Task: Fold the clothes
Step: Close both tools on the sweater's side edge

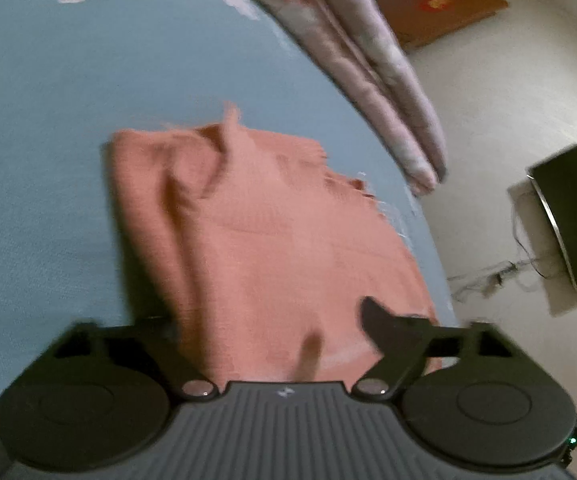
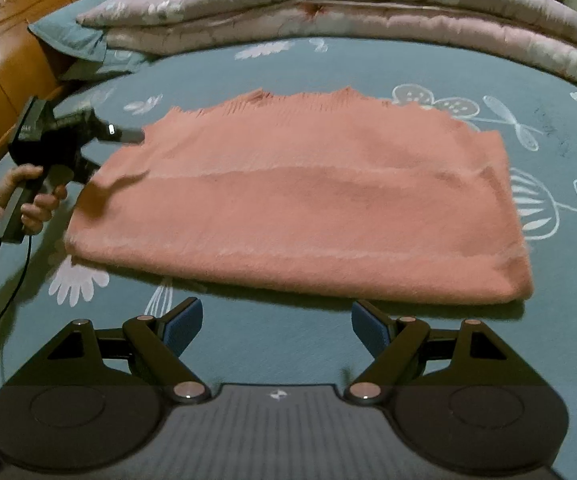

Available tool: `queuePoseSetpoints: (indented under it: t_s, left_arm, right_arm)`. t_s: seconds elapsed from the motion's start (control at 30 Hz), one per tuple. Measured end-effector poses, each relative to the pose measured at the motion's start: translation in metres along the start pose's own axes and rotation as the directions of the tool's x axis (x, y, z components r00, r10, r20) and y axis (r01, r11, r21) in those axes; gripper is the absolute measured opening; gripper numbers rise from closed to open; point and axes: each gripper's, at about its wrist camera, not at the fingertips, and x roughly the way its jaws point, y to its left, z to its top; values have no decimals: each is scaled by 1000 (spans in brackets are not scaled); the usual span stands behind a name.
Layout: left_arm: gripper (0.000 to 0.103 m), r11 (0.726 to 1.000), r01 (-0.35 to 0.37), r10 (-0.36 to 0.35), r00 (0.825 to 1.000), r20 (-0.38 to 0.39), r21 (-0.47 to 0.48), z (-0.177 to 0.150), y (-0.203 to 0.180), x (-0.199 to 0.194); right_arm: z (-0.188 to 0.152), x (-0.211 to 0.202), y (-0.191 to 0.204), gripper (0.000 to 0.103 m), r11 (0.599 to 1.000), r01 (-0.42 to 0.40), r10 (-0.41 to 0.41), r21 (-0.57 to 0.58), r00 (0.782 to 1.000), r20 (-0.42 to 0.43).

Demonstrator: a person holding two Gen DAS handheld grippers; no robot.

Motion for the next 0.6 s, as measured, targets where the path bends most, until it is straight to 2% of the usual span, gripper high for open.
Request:
queuePoseSetpoints:
  t_s: [0.03, 0.07, 0.1, 0.13, 0.2, 0.3, 0.37, 0.4, 0.43, 0.5, 0.6]
  left_arm:
    - [23, 999, -26, 26, 1000, -1, -38, 1, 7, -3]
    - [23, 996, -7, 7, 1000, -5, -92, 2, 17, -4]
    - [22, 992, 10, -10, 1000, -2, -127, 1, 23, -4]
    - [22, 989, 19, -20, 1000, 0, -149, 0, 26, -4]
    - [21, 994, -9, 9, 1000, -1, -107, 0, 19, -3]
    - [21, 994, -18, 16, 1000, -18, -104, 3, 18, -1]
    - [21, 995, -23, 20, 999, -33, -100, 5, 17, -1]
    - [21, 995, -25, 21, 999, -40, -99, 6, 17, 0]
    - [21, 995, -29, 24, 999, -48, -94, 7, 17, 0]
    - [21, 996, -37, 32, 998, -62, -78, 9, 16, 1]
    - [21, 996, -32, 26, 997, -76, -79, 12, 17, 3]
  right_arm:
    - [2, -3, -5, 83, 1000, 3, -3, 2, 1000, 17]
    - [7, -6, -15, 75, 1000, 6, -7, 7, 999, 37]
    - [13, -8, -26, 63, 1000, 6, -7, 18, 998, 55]
    - [19, -9, -39, 58, 999, 9, -11, 31, 997, 71]
    - [33, -9, -73, 38, 997, 29, -36, 72, 995, 93]
    - [49, -2, -135, 39, 981, 35, -58, 193, 992, 114]
    - [57, 10, -172, 40, 969, 15, -41, 247, 994, 97]
    - [60, 15, -191, 45, 962, 6, -32, 273, 995, 89]
    - [64, 22, -209, 49, 955, -9, -15, 296, 997, 79]
    - [70, 40, -238, 66, 943, -52, 38, 329, 998, 49]
    - [75, 67, -272, 66, 911, -151, 150, 383, 988, 34]
